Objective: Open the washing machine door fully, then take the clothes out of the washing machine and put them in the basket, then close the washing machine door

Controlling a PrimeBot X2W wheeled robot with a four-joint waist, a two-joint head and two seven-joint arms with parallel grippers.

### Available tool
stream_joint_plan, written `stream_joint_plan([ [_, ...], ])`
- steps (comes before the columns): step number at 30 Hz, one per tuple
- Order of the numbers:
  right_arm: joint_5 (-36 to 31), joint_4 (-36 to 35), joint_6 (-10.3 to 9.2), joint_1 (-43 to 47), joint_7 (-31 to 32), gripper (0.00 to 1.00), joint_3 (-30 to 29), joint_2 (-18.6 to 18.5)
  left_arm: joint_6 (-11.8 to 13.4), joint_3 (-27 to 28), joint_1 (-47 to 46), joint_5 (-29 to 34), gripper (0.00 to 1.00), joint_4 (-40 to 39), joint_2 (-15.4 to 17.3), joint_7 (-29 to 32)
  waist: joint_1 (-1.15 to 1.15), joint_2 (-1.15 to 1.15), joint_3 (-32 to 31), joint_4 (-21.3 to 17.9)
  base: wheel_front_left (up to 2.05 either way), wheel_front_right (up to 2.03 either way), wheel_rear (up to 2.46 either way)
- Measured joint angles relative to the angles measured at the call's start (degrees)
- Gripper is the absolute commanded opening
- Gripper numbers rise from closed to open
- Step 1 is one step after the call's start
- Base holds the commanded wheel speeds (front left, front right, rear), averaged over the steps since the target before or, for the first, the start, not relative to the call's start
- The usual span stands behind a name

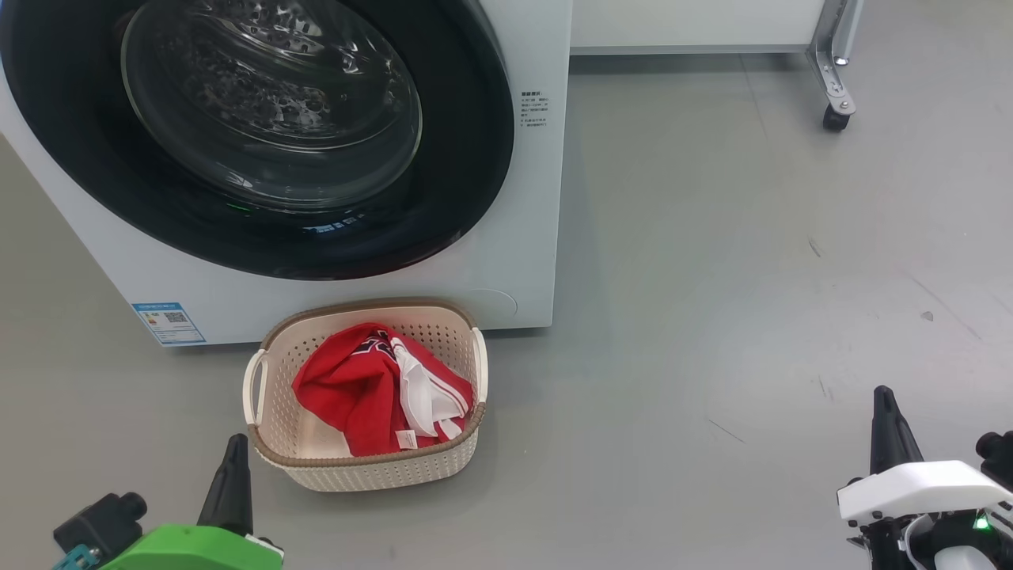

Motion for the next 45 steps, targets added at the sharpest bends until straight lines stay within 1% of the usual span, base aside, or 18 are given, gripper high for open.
stream_joint_plan([
  [5, 3.5, 0.3, 0.09, -0.5, 1.2, 0.0, -0.6, 0.1, 0.0, 0.8, 0.0, -3.1, 0.0, 0.0, 0.0, 1.0, 0.0, 0.0, 0.0, -0.2, 0.0, 0.0, 0.0],
  [15, 10.5, 1.0, 1.05, -1.3, 3.3, 0.0, -1.8, 0.6, 0.0, 2.1, -0.4, -9.0, 0.0, 0.0, -0.1, 2.9, 0.0, 0.0, -0.1, -0.5, 0.0, 0.0, 0.0],
  [22, 15.3, 1.4, 1.11, -2.1, 4.5, 0.0, -2.7, 1.0, 0.0, 3.2, -1.1, -13.2, 0.0, 0.1, -0.1, 4.4, 0.0, 0.0, -0.2, -0.8, 0.0, 0.0, 0.0],
  [24, 16.8, 1.4, 1.59, -2.1, 5.0, 0.0, -2.9, 1.1, 0.0, 3.4, -1.2, -14.1, 0.0, 0.1, -0.2, 4.6, 0.0, 0.0, -0.2, -0.8, 0.0, 0.0, 0.0],
  [38, 27.2, 2.2, 2.27, -3.4, 8.1, 0.0, -4.7, 1.9, 0.0, 5.5, -2.0, -22.7, 0.0, 0.2, -0.4, 7.6, 0.0, 0.0, -0.3, -1.3, 0.0, 0.0, 0.0],
  [45, 32.0, 2.6, 3.04, -3.8, 9.4, 0.0, -5.4, 2.0, 0.0, 6.6, -2.4, -26.9, 0.0, 0.2, -0.5, 9.0, 0.0, 0.0, -0.4, -1.6, 0.0, 0.0, 0.0],
])
